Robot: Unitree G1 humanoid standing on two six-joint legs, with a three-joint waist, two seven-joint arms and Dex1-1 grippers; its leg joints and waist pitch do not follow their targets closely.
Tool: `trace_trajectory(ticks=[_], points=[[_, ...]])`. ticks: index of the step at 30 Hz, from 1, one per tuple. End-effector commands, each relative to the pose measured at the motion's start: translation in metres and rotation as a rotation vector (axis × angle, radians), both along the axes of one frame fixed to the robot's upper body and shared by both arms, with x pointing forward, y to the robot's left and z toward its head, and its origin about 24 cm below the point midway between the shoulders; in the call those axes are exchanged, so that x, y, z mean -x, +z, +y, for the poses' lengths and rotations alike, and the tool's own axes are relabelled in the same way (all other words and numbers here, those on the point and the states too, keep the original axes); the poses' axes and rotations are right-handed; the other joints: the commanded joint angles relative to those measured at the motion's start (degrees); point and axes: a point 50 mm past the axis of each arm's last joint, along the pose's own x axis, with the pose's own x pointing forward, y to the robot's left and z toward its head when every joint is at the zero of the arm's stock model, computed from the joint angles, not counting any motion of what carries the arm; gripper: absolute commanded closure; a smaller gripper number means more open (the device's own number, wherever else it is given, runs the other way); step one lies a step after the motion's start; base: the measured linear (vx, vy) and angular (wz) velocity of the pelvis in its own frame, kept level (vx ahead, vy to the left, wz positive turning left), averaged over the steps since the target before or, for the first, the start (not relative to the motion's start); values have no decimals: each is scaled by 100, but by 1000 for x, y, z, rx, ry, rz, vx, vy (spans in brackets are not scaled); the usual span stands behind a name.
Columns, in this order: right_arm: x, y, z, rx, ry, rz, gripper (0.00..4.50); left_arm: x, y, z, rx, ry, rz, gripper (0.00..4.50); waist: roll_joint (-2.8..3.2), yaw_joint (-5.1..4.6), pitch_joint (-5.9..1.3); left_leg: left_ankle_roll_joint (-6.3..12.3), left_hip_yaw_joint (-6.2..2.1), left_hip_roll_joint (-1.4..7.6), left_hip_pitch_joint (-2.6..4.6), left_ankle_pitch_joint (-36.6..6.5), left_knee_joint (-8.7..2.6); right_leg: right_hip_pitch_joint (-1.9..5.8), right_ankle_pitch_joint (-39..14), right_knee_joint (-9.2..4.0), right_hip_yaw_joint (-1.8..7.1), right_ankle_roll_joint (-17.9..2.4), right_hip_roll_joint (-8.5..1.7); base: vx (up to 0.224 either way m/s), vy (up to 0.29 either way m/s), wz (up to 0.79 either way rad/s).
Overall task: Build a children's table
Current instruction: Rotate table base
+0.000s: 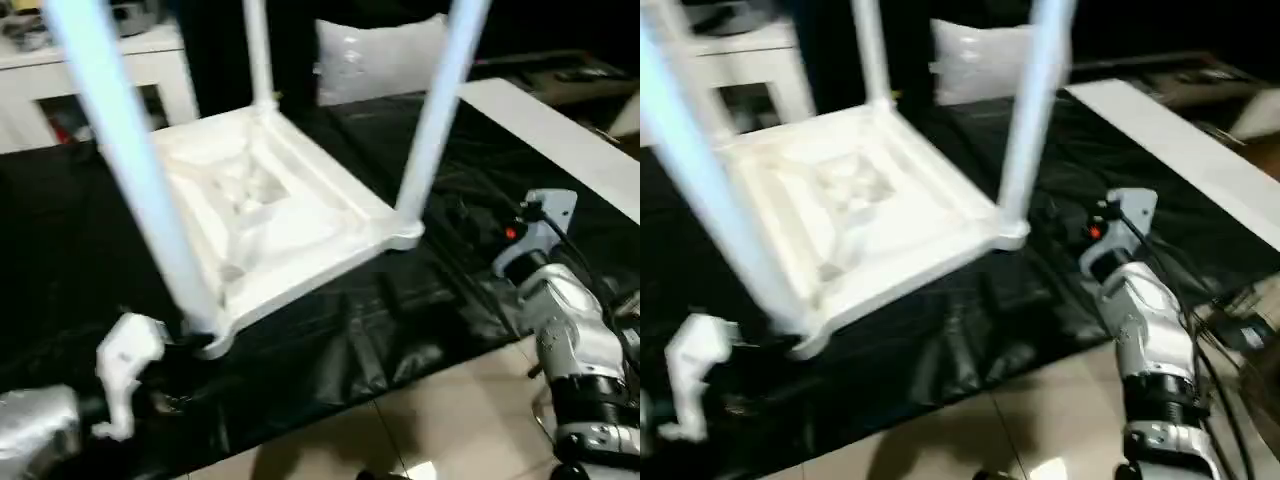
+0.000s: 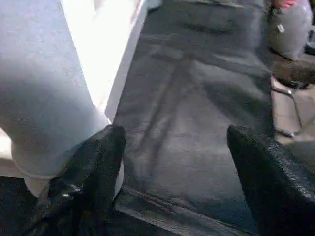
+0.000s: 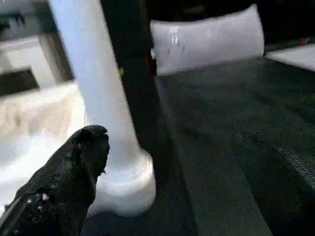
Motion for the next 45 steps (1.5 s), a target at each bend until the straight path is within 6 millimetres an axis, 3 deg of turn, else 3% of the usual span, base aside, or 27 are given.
trace_trajectory(ticks=[1, 2, 4, 5, 7, 9, 14, 16, 18, 19, 21, 22, 23, 26, 27, 28, 32, 35, 36, 38, 41, 45], points=[[4, -8, 16, 33, 86, 47, 0, -19, 13, 11, 21, 85, -104, 56, 108, 1, -223, 463, 35, 118, -106, -600, -475, 368, -2778, -518, 371, -12, -335, 0, 0, 0], [6, -13, 20, 49, 102, 68, 0, -23, 14, 11, 29, 89, -107, 38, 88, 3, -234, 422, 28, 114, -100, -677, -474, 377, -2811, -518, 356, -4, -339, 0, 0, 0], [7, -18, 25, 71, 114, 87, 0, -27, 13, 13, 26, 81, -101, 26, 170, -16, -231, 379, -2, 126, -139, -771, -484, 416, -2859, -507, 325, 51, -343, 0, 0, 0], [8, -21, 28, 77, 121, 96, 0, -29, 14, 13, 27, 68, -92, 19, 128, -41, -223, 379, 6, 110, -133, -818, -474, 402, -2961, -535, 319, 126, -338, 0, 0, 0], [8, -22, 29, 71, 123, 97, 0, -29, 14, 12, 33, 58, -87, 17, 127, -40, -232, 400, 8, 95, -137, -778, -467, 408, -3011, -534, 326, 155, -351, 0, 0, 0], [11, -24, 34, 67, 147, 100, 0, -27, 14, 10, 43, 17, -73, 8, 153, -19, -238, 442, 5, 123, -127, -634, -470, 386, -2923, -513, 346, 83, -360, 0, 0, 0], [12, -24, 39, 64, 178, 103, 0, -21, 14, 2, 70, -9, -63, 8, 147, 6, -258, 506, -9, 207, -155, -302, -489, 398, -2255, -373, 408, -244, -378, 0, 0, 0], [12, -23, 41, 65, 193, 103, 0, -18, 13, 0, 73, -10, -57, 8, 123, 17, -259, 512, -5, 207, -158, -295, -494, 410, -2245, -358, 416, -275, -386, 0, 0, 0], [11, -23, 44, 70, 213, 102, 0, -13, 14, 1, 71, -2, -51, 8, 57, 24, -242, 522, 7, 202, -165, -348, -499, 407, -2400, -377, 420, -248, -396, 0, 0, 0], [11, -23, 45, 71, 221, 103, 0, -10, 14, 3, 65, 6, -46, 8, 81, 25, -227, 513, 15, 192, -154, -402, -500, 393, -2537, -402, 416, -203, -390, 0, 0, 0], [11, -23, 47, 70, 230, 104, 0, -7, 14, 5, 55, 16, -41, 8, 75, 11, -209, 486, 23, 172, -146, -526, -500, 384, -2735, -447, 399, -100, -377, 0, 0, 0], [11, -23, 49, 70, 240, 103, 0, -6, 14, 8, 48, 29, -39, 8, -2, 6, -210, 483, 25, 169, -152, -557, -501, 389, -2810, -459, 394, -49, -380, 0, 0, 0], [12, -23, 55, 66, 271, 105, 0, -5, 14, 17, 26, 56, -35, 8, 48, 18, -198, 476, 24, 150, -131, -653, -497, 370, -2986, -488, 381, 43, -377, 0, 0, 0], [14, -24, 61, 68, 317, 108, 0, -3, 14, 30, 2, 89, -32, 8, 49, 1, -183, 453, 8, 151, -123, -773, -507, 364, -3035, -512, 362, 132, -357, 0, 0, 0], [15, -25, 64, 66, 336, 111, 0, -3, 14, 36, -8, 104, -37, 8, -47, 3, -183, 466, 9, 152, -133, -791, -509, 368, -3072, -521, 361, 165, -360, 0, 0, 0], [16, -25, 67, 64, 355, 115, 0, -3, 15, 42, -14, 124, -45, 8, 15, 25, -188, 463, -2, 139, -118, -799, -508, 366, -3098, -513, 360, 173, -368, 0, 0, 0], [21, -29, 78, 80, 436, 131, 0, -1, 18, 57, -72, 176, -50, 8, 41, 41, -202, 420, -28, 207, -128, -686, -537, 377, -2720, -443, 405, 30, -390, 0, 0, 0], [22, -30, 82, 83, 451, 135, 0, -6, 19, 62, -97, 206, -75, 8, 32, 61, -197, 433, -14, 200, -112, -648, -539, 368, -2679, -434, 413, -35, -389, 0, 0, 0], [21, -30, 83, 89, 448, 137, 0, -14, 22, 60, -91, 217, -102, 8, 35, 76, -202, 418, -10, 201, -107, -632, -539, 373, -2687, -437, 418, -43, -398, 0, 0, 0], [19, -31, 85, 106, 436, 142, 0, -28, 28, 55, -69, 233, -143, 8, 110, 155, -210, 304, -6, 220, -48, -653, -541, 355, -2626, -429, 424, -94, -400, 0, 0, 0], [17, -31, 86, 107, 429, 141, 0, -39, 31, 49, -54, 230, -177, 8, 74, 168, -210, 213, -17, 230, -71, -752, -557, 400, -2602, -416, 429, -100, -422, 0, 0, 0], [12, -31, 85, 112, 389, 150, 0, -56, 38, 31, 47, 168, -202, 8, 72, 173, -246, 196, -16, 238, -90, -439, -541, 414, -2339, -364, 457, -195, -437, 0, 0, 0]])
